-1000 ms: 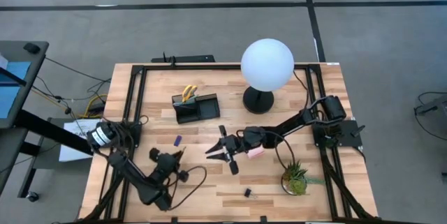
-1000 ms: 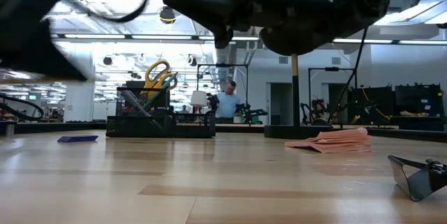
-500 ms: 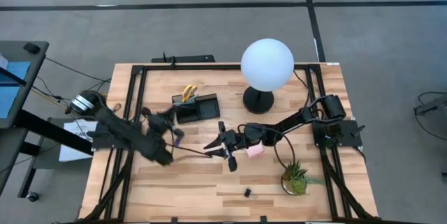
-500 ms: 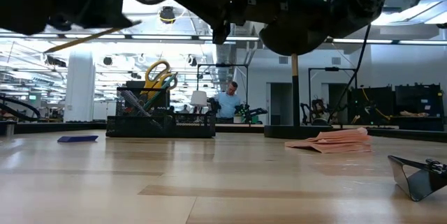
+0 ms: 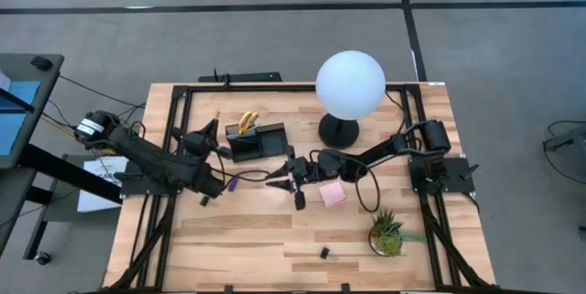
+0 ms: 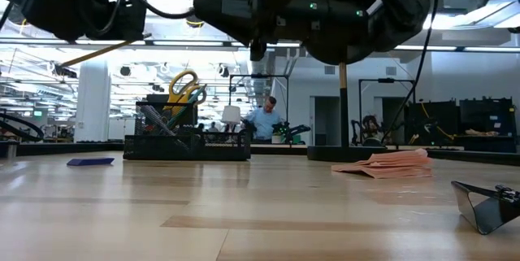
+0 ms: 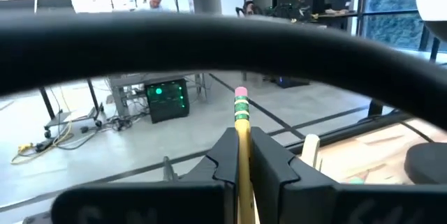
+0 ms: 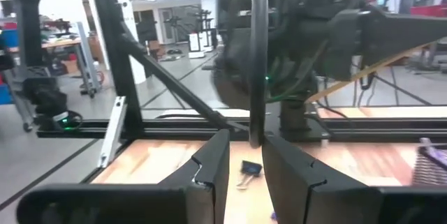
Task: Pick and place office supplies into organizer
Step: Put the yellow pencil into the black desk organizer
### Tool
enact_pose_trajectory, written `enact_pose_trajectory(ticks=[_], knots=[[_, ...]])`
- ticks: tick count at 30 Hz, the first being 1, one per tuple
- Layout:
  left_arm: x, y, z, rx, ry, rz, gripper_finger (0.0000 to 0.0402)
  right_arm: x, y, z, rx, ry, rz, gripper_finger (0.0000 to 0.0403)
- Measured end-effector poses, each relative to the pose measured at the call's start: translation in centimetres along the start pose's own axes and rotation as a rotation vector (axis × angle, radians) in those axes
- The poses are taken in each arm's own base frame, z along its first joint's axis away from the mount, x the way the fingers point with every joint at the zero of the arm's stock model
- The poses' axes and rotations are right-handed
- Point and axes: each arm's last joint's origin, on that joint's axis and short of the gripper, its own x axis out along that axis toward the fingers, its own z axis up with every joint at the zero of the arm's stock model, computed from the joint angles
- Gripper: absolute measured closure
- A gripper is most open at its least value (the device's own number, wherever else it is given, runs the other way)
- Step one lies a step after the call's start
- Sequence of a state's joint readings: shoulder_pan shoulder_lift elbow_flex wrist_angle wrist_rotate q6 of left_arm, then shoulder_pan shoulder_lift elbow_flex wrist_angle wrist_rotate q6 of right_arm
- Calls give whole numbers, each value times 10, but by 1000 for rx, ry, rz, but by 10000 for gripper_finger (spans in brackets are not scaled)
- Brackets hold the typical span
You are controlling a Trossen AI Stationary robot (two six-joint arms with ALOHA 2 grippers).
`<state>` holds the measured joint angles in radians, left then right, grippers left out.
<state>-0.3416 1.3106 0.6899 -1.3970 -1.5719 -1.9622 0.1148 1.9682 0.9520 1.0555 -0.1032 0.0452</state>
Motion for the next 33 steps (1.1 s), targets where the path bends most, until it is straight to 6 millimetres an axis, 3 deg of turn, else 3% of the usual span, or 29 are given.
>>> enact_pose_trajectory(ticks=[7, 14, 21, 28, 33], knots=[[0, -8, -3, -28, 0, -1, 397, -2, -20, 3, -3, -32, -146, 323], [-4, -14, -4, -102, 0, -26, 397, -13, -57, 27, 84, -256, -238, 324], [-18, -28, -4, -143, 2, -98, 397, -20, -90, 29, 269, -224, -126, 324], [-36, -44, -2, -164, 5, -178, 398, -5, -69, 23, 227, -83, -40, 324], [-53, -57, 3, -171, 8, -246, 398, 7, -48, 30, 216, -105, -64, 324]])
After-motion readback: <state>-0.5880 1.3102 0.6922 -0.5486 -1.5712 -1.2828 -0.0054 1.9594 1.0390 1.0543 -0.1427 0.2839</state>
